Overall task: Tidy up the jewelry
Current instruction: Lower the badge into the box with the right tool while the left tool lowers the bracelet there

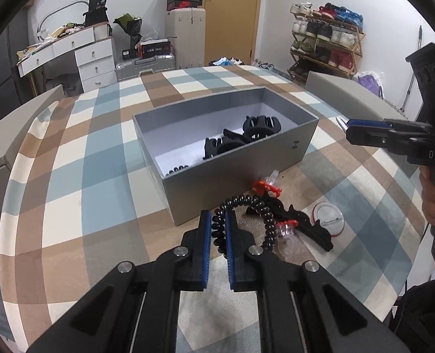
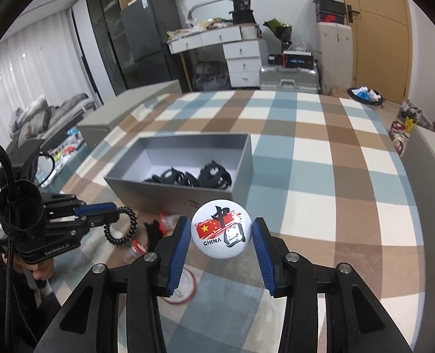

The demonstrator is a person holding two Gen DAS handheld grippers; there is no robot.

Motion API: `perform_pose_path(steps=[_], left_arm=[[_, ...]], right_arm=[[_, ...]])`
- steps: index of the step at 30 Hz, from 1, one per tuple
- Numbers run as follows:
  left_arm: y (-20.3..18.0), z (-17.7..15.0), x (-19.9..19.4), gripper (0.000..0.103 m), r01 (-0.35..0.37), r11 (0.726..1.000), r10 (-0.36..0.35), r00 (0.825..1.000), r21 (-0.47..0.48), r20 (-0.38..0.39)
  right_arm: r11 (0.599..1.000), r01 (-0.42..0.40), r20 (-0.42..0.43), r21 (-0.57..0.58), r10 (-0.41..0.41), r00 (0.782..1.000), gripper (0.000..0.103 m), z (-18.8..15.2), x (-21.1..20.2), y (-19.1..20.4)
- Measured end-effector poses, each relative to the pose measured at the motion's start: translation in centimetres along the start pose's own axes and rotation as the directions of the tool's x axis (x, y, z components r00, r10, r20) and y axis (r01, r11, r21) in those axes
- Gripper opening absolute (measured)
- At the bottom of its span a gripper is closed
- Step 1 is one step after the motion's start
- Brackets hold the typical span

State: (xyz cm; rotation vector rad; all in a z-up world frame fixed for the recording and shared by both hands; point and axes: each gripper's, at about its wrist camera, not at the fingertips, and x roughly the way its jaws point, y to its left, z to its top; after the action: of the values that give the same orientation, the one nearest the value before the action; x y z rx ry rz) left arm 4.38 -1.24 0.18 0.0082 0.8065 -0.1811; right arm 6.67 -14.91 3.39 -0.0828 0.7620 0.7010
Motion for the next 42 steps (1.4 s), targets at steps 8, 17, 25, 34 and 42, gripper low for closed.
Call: perform_pose_path(steps=[8,17,25,34,42], left_arm=[[0.8,0.9,-2.0,0.005,-0.003,0.999,0.008,0.993,-0.039,0.120],[2.3,2.2,-2.3,0.005,-0.013,0.992,0.039,0.980,-0.128,0.197],[3.0,2.8,-1.5,0.005,-0.018,0.985,0.054,0.977,-0.170,0.206],[3.0,3.8,-0.2,0.005,-0.027,0.982,0.064,0.979,-0.189,0.195],[1.9,4.3,1.4,0.005,-0.036,0.988,0.061,0.986,-0.153,0.157]], right_arm=[[0.998,-0.063,0.089,0.030,0.060,0.994,0.042,0.7,-0.2,1.0],[0.988,-0.082,0.164,0.134,0.059,0.985,0.042,1.5,0.5,1.2],[0.972,-0.150,0.161,0.183,0.121,0.980,0.042,2.7,1.9,1.1],[0.926,-0.243,0.140,0.288,0.211,0.967,0.042,3.6,4.7,-0.4],[0.914,-0.244,0.086,0.324,0.228,0.970,0.042,3.2,5.8,-1.2]])
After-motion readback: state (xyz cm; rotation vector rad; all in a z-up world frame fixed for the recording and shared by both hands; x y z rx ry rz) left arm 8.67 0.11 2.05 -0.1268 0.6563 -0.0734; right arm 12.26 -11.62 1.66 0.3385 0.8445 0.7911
